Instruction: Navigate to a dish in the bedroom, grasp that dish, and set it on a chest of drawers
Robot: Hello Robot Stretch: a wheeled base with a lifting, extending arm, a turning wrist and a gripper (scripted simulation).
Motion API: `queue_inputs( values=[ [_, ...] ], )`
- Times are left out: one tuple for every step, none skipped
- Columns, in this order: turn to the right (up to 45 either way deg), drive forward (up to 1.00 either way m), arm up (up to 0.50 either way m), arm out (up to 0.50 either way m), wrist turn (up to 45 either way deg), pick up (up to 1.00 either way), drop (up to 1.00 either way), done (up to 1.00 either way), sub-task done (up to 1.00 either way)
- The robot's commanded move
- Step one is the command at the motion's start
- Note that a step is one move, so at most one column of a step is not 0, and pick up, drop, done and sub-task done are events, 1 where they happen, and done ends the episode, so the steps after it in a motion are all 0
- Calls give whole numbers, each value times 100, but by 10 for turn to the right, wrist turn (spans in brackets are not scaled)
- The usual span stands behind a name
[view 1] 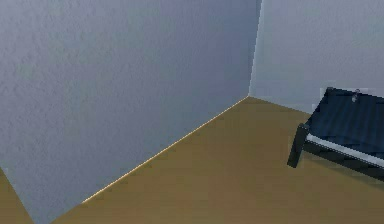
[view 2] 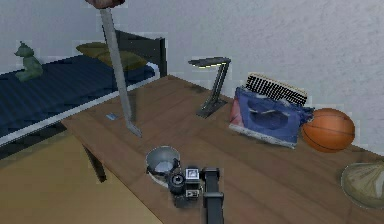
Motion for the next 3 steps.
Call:
queue_inputs(
  values=[
    [0, 0, 28, 0, 0, 0, 0, 0, 0],
    [0, 0, 0, 0, -450, 0, 0, 0, 0],
    [0, 0, 0, 0, -450, 0, 0, 0, 0]
  ],
)
